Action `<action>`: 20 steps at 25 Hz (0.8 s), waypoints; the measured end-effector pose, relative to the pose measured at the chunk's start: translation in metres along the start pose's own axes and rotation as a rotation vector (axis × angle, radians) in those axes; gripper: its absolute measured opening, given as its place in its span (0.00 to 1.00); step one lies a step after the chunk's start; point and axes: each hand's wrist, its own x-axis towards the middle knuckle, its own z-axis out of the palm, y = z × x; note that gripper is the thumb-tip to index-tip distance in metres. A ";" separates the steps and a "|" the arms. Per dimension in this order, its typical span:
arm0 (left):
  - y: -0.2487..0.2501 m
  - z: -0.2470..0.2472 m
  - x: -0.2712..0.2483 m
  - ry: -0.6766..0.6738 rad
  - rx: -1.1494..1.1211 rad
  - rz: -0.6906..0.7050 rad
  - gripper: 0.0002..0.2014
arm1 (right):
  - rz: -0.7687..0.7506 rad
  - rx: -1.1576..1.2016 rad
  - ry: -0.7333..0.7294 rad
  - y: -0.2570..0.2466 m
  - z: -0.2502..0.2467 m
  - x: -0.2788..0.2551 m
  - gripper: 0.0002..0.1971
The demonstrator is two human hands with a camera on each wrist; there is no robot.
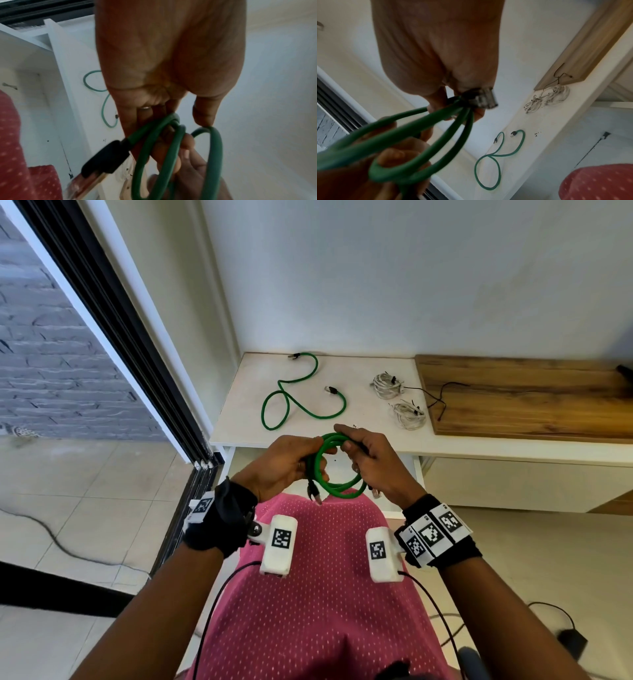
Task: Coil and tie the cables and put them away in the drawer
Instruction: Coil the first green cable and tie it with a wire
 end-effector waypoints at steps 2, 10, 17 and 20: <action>0.006 0.008 0.003 -0.051 -0.079 -0.013 0.19 | -0.042 -0.094 0.064 0.003 -0.001 0.005 0.19; -0.011 0.024 0.038 0.219 -0.075 0.059 0.14 | 0.091 0.084 0.136 0.023 -0.008 0.009 0.20; -0.020 0.030 0.093 0.253 -0.260 -0.086 0.11 | 0.152 0.250 0.402 0.066 -0.018 0.030 0.17; -0.030 0.031 0.129 0.229 -0.165 -0.116 0.13 | 0.238 0.305 0.466 0.091 -0.025 0.047 0.16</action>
